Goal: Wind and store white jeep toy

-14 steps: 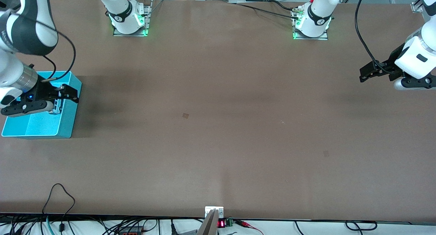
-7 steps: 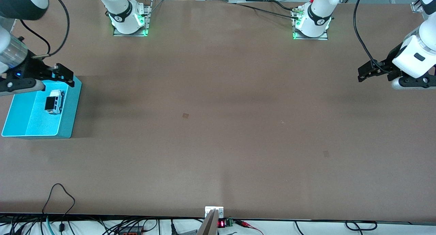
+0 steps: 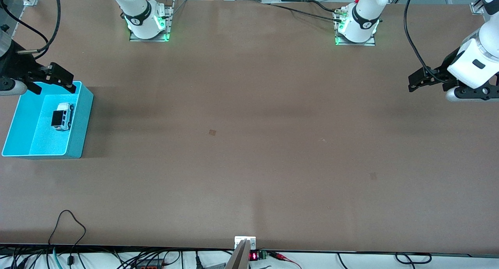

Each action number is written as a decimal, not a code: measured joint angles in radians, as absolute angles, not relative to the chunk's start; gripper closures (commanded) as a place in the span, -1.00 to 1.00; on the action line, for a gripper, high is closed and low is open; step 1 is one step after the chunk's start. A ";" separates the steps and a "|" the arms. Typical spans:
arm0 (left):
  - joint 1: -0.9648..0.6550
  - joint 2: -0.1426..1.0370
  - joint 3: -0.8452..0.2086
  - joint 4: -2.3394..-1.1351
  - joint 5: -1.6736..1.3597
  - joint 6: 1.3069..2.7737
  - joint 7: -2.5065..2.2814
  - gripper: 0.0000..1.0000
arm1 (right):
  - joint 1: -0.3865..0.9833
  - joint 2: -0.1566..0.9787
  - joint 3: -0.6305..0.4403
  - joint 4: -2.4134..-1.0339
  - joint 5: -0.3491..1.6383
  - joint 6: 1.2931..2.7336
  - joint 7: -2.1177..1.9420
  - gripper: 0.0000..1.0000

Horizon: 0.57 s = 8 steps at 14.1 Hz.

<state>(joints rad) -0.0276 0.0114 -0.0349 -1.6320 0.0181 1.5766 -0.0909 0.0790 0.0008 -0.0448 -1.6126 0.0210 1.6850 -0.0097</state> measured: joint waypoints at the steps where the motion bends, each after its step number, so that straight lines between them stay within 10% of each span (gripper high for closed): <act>1: -0.028 0.012 -0.035 -1.632 0.018 1.575 -0.091 -1.00 | 0.079 0.002 -0.045 -1.607 0.023 1.683 -0.010 -1.00; 8: -0.028 0.013 -0.036 -1.630 0.018 1.571 -0.091 -1.00 | 0.079 0.005 -0.041 -1.604 0.024 1.680 -0.006 -1.00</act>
